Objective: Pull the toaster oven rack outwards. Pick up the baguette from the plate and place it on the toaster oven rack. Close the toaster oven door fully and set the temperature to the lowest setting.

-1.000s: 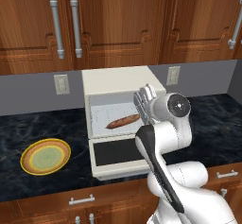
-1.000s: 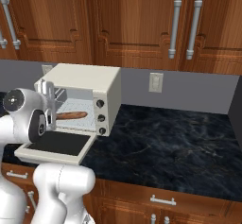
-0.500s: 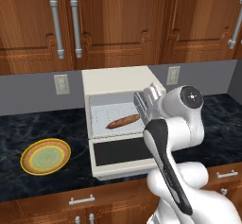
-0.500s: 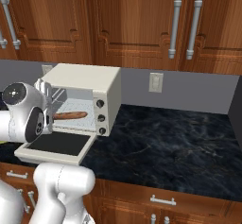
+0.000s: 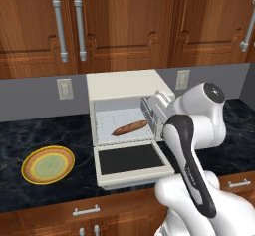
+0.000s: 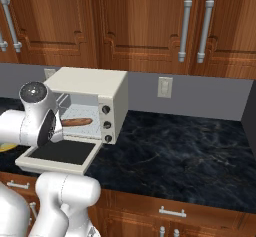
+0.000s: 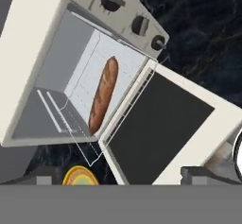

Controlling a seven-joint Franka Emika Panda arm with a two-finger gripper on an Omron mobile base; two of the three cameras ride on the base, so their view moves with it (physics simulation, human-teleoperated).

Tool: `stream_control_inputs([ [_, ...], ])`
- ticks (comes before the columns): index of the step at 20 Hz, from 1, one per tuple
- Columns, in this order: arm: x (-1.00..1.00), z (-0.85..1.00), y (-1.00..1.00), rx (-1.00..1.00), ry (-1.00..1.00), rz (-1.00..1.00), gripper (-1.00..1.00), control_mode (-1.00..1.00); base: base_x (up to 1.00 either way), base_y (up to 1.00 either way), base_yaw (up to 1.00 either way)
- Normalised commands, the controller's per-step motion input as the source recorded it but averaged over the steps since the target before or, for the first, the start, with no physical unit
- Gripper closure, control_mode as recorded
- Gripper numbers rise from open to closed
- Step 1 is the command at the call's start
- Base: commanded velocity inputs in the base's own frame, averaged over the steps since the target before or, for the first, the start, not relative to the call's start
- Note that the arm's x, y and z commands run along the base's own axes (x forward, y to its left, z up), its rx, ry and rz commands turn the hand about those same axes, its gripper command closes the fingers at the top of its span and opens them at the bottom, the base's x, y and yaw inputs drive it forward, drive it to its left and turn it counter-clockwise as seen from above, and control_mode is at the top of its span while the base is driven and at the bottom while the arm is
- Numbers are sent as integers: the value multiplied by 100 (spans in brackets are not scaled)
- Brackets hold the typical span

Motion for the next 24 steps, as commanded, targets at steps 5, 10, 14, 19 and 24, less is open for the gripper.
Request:
stream_control_inputs([
  [5,0,-7,6,-13,1,19,-100,-100,0,0,0],
  [10,0,-16,18,-12,0,4,-100,-100,0,0,0],
  [14,0,-22,30,-15,0,8,-100,-100,0,0,0],
  [19,0,-25,28,-16,0,15,-100,-100,0,0,0],
  [24,0,-20,15,-15,1,18,-100,-100,0,0,0],
])
